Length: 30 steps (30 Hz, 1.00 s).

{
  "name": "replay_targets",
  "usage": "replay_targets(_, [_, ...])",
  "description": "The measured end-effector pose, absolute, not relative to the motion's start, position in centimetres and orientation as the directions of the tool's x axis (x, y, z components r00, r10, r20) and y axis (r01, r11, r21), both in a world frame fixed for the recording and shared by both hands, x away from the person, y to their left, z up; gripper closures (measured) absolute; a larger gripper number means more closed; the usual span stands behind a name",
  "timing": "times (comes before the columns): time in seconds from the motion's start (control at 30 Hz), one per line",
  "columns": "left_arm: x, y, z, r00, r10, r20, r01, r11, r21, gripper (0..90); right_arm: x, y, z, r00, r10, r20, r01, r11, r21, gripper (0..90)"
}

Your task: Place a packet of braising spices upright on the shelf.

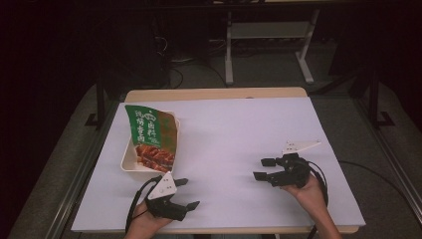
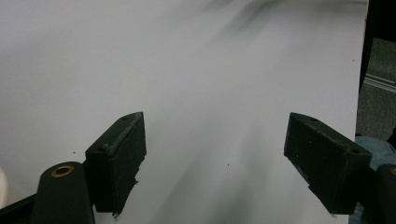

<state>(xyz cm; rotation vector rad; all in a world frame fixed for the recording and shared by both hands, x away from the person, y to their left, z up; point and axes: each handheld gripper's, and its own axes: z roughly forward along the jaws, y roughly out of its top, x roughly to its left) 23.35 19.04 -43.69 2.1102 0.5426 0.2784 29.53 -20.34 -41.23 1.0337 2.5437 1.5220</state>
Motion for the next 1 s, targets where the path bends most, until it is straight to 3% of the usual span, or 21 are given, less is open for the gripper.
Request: replay_targets(1.0, [23.2, 18.9, -43.7, 0.885, 0.466, 0.005, 0.261, -0.505, 0.822, 21.1, 25.8, -23.2, -43.5, -0.757, 0.587, 0.288, 0.519, 0.272, 0.810, 30.4])
